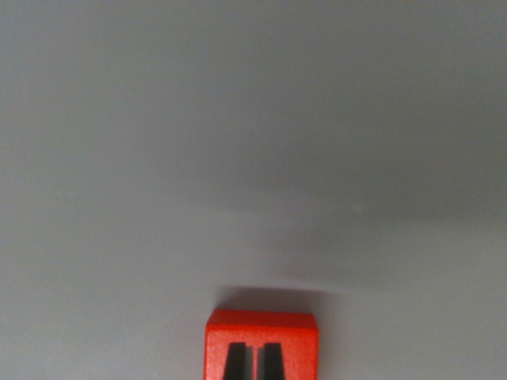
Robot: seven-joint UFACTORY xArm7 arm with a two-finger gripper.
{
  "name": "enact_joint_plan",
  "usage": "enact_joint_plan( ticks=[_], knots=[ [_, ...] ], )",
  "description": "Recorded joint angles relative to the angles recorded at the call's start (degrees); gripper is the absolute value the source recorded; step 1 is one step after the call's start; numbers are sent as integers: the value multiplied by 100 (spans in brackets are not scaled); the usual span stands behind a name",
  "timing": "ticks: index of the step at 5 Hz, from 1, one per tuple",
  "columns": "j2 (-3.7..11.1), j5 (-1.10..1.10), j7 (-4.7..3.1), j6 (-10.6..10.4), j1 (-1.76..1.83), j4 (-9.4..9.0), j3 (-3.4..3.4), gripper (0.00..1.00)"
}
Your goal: Reach red block
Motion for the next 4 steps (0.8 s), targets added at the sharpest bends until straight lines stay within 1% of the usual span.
enact_joint_plan(
  ticks=[1,2,3,4],
  knots=[
    [37,6,1,-182,11,-146,9,0],
    [37,6,1,-182,11,-146,9,0],
    [71,11,3,-351,21,-281,18,0],
    [71,11,3,-351,21,-281,18,0]
  ],
)
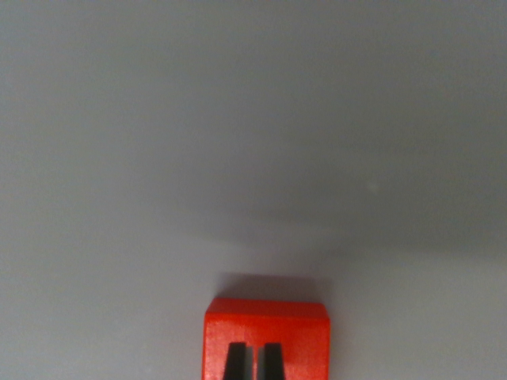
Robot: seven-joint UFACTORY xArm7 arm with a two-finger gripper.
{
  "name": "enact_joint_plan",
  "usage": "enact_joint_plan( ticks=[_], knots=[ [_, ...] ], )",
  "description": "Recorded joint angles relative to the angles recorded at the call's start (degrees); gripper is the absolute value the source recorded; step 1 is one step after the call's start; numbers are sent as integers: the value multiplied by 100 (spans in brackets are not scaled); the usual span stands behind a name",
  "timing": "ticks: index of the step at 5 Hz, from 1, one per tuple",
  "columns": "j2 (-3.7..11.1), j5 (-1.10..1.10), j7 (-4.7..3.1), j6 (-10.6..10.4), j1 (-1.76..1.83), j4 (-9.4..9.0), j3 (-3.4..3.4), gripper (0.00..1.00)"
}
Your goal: Reach red block
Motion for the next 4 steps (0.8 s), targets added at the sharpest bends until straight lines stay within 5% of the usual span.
enact_joint_plan(
  ticks=[4],
  knots=[
    [53,8,2,-261,15,-209,13,0]
  ],
)
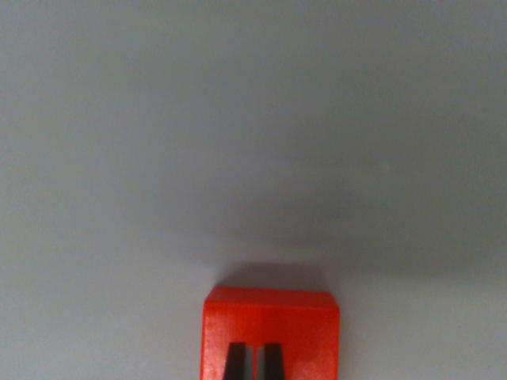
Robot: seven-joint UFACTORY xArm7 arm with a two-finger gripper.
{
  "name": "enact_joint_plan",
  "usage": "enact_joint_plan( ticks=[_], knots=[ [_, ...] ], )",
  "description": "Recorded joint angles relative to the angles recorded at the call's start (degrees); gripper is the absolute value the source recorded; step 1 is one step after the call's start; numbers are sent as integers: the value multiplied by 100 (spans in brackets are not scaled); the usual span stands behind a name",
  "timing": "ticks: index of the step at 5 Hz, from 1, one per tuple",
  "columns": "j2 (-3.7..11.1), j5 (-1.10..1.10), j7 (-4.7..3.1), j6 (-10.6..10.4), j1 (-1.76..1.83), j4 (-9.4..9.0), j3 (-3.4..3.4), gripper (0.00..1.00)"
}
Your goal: Reach red block
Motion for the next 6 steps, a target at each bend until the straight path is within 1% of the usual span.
enact_joint_plan(
  ticks=[1,2,3,6],
  knots=[
    [17,3,1,-86,5,-69,4,0],
    [17,3,1,-86,5,-69,4,0],
    [28,4,1,-139,8,-112,7,0],
    [32,5,1,-157,9,-126,8,0]
  ],
)
